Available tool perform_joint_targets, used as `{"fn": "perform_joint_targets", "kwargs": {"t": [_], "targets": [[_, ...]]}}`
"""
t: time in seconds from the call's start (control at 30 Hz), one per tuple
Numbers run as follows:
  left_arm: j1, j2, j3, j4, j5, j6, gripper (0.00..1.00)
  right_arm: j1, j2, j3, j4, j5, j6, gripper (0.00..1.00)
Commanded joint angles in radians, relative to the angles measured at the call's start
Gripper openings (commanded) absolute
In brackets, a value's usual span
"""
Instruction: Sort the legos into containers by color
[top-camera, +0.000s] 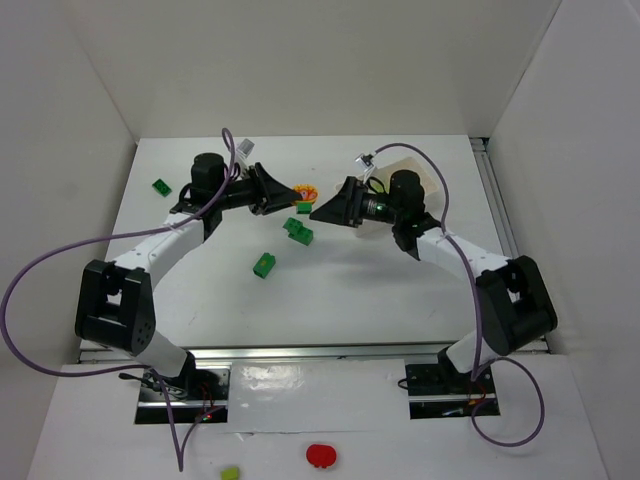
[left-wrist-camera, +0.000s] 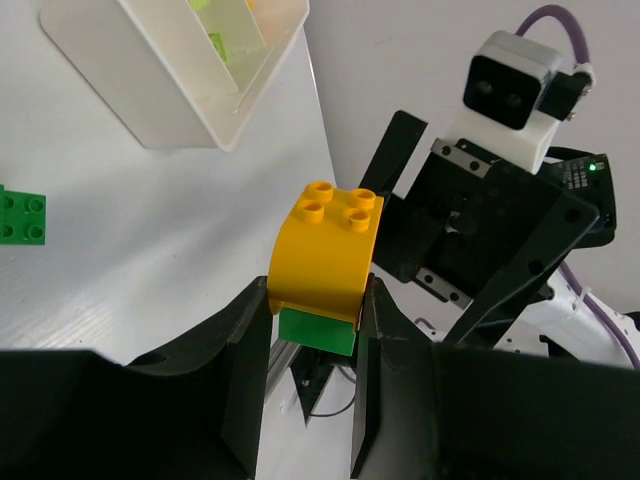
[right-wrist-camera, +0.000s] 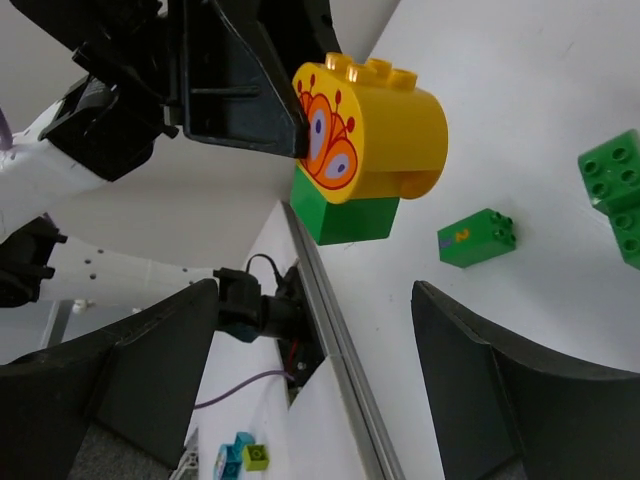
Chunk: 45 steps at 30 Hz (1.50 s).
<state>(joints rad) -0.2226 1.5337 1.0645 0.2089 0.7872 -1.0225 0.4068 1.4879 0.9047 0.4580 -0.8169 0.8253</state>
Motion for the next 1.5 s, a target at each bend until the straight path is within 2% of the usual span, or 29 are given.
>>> {"fn": "perform_joint_targets", "kwargs": {"t": [0.0,0.17,0.33,0.53,0.63,0.73,1.1,1.47], "targets": [[0.006,-0.017,0.045,0.029,-0.006,0.001,0.00,0.030,0.047,0.036,0.166,-0.061,0.070,0.85],[0.006,-0.017,0.034,0.038,-0.006,0.001,0.00,0.062,0.104,0.077,0.191,-0.051,0.092,0.82],[0.006,-0.017,0.023,0.049,0.013,0.001,0.00,0.072,0.140,0.077,0.291,-0.051,0.162,0.68],[0.006,-0.007,0.014,0.061,0.014,0.001,0.00,0.072,0.158,0.106,0.303,-0.042,0.172,0.60],[0.006,-0.007,0.014,0.070,0.023,0.001,0.00,0.072,0.167,0.126,0.303,-0.042,0.172,0.60],[0.006,-0.007,0.014,0.070,0.023,-0.010,0.00,0.063,0.178,0.126,0.294,-0.042,0.172,0.69],[0.025,-0.027,-0.017,0.090,0.023,-0.019,0.00,0.053,0.187,0.135,0.280,-0.031,0.172,0.70],[0.025,-0.037,-0.044,0.122,0.023,-0.037,0.00,0.044,0.196,0.145,0.243,-0.021,0.152,0.76]]}}
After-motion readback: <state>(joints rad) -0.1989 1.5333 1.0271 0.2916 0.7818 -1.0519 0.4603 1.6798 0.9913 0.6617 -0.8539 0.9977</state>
